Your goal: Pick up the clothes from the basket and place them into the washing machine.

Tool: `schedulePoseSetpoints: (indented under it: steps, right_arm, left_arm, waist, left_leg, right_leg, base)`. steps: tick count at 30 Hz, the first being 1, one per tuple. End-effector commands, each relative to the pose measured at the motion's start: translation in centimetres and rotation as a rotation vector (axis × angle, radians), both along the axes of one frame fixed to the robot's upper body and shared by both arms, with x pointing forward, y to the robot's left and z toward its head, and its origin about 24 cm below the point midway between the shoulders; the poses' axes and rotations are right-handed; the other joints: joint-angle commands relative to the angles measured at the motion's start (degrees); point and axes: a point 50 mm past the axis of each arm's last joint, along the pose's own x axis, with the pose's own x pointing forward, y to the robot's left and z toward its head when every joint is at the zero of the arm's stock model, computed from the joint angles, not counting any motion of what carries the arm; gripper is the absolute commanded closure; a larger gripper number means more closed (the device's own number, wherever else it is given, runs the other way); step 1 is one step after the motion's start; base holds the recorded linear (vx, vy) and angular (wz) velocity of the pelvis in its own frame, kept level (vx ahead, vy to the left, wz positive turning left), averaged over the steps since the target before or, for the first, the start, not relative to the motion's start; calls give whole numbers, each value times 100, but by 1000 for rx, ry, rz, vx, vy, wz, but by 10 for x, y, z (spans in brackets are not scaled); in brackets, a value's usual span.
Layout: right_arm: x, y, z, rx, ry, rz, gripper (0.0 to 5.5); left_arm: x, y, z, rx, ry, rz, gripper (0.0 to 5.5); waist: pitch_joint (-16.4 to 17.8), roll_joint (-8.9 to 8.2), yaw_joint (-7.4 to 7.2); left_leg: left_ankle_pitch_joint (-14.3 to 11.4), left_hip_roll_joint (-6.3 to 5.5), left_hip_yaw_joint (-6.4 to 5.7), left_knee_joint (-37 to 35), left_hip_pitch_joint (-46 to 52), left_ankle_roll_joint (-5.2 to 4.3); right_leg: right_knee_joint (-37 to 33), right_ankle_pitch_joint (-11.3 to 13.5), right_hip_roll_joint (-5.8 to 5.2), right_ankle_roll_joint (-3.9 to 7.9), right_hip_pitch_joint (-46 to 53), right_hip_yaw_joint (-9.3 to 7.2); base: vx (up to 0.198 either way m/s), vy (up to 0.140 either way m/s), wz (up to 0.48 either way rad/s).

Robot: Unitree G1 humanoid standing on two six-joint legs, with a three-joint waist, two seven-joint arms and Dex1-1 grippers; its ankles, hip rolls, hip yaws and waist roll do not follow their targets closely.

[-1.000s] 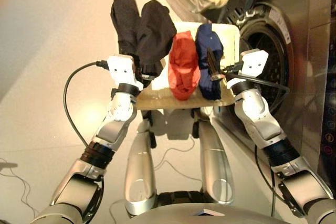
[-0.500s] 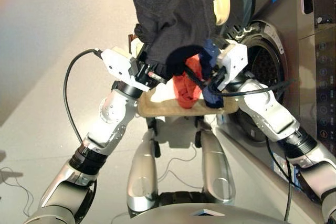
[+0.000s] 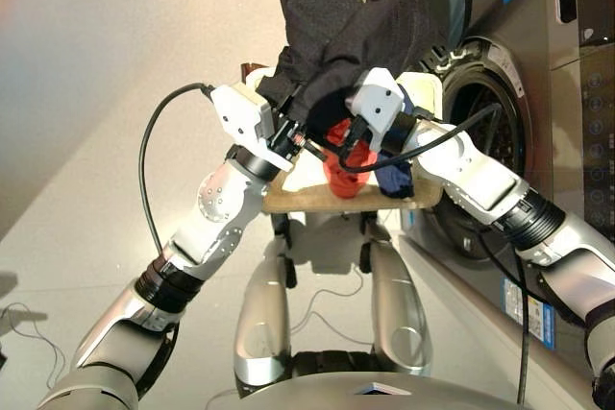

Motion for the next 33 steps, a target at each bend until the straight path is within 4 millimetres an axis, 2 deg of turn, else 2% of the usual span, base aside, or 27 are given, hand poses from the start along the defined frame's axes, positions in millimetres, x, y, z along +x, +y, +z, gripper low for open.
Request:
schedulePoseSetpoints:
  steps: [1, 2, 4, 17, 21, 22, 23, 24, 25, 29, 33]
  right_arm:
    - [-12, 26, 18, 35, -71, 109, 0]
    - [-12, 25, 17, 41, -68, 105, 0]
    - [-12, 24, 17, 70, -67, 95, 550]
    - [-15, 2, 20, 212, -140, -5, 550]
    - [-9, -10, 11, 330, -150, -130, 550]
    - [-7, -16, 6, 365, -163, -204, 550]
    - [-6, -21, 0, 392, -160, -251, 550]
    - [-5, -24, -7, 432, -129, -287, 550]
    - [-3, -28, -14, 449, -111, -336, 550]
    - [6, -43, -36, 447, -148, -571, 550]
    - [16, -59, -58, 422, -110, -749, 550]
  left_arm:
    - [-39, -22, 31, -85, -189, -204, 550]
    - [-39, -23, 31, -83, -189, -203, 550]
    - [-38, -24, 31, -82, -188, -202, 550]
    - [-35, -21, 28, -85, -188, -140, 550]
    - [-33, -18, 25, -114, -177, -101, 550]
    - [-31, -16, 23, -128, -169, -81, 427]
    - [-30, -14, 23, -140, -165, -67, 380]
    - [-29, -13, 21, -148, -154, -56, 289]
    - [-27, -13, 18, -149, -142, -38, 0]
    - [-25, -14, 20, -146, -152, -7, 0]
    - [-27, -23, 23, -162, -151, -38, 0]
  waist:
    - [-469, 85, 112]
    - [-466, 81, 112]
    - [-461, 87, 119]
    - [-405, 133, 125]
    - [-407, 205, 130]
    - [-415, 231, 130]
    - [-411, 249, 125]
    - [-400, 263, 114]
    - [-399, 273, 114]
    - [-371, 322, 102]
    - [-358, 345, 95]
  left_leg:
    - [28, -47, -146, 23, -127, -78]
    - [26, -50, -155, 36, -138, -75]
    - [18, -57, -166, 51, -148, -72]
    - [2, -96, -176, 104, -193, -39]
    - [0, -110, -183, 111, -209, -27]
    - [2, -113, -192, 117, -216, -23]
    - [1, -115, -201, 120, -219, -20]
    - [-4, -117, -203, 130, -228, -15]
    - [-10, -119, -209, 149, -237, -12]
    - [-35, -109, -235, 223, -266, 2]
    - [-52, -100, -268, 275, -292, 10]
  right_leg:
    - [-121, -84, -246, 586, 247, 83]
    - [-123, -83, -250, 588, 246, 86]
    - [-131, -75, -263, 592, 247, 91]
    - [-171, -54, -297, 607, 255, 110]
    - [-170, -64, -314, 610, 267, 92]
    - [-168, -67, -323, 611, 266, 87]
    - [-156, -69, -325, 611, 255, 79]
    - [-151, -76, -328, 611, 253, 71]
    - [-143, -82, -327, 611, 253, 72]
    - [-101, -105, -333, 603, 257, 67]
    - [-69, -121, -340, 602, 254, 63]
  base:
    - [0, 0, 0]
    - [0, 0, 0]
    - [0, 0, 0]
    - [0, 0, 0]
    - [0, 0, 0]
    - [0, 0, 0]
    - [0, 0, 0]
    - [0, 0, 0]
    - [0, 0, 0]
    - [0, 0, 0]
    - [0, 0, 0]
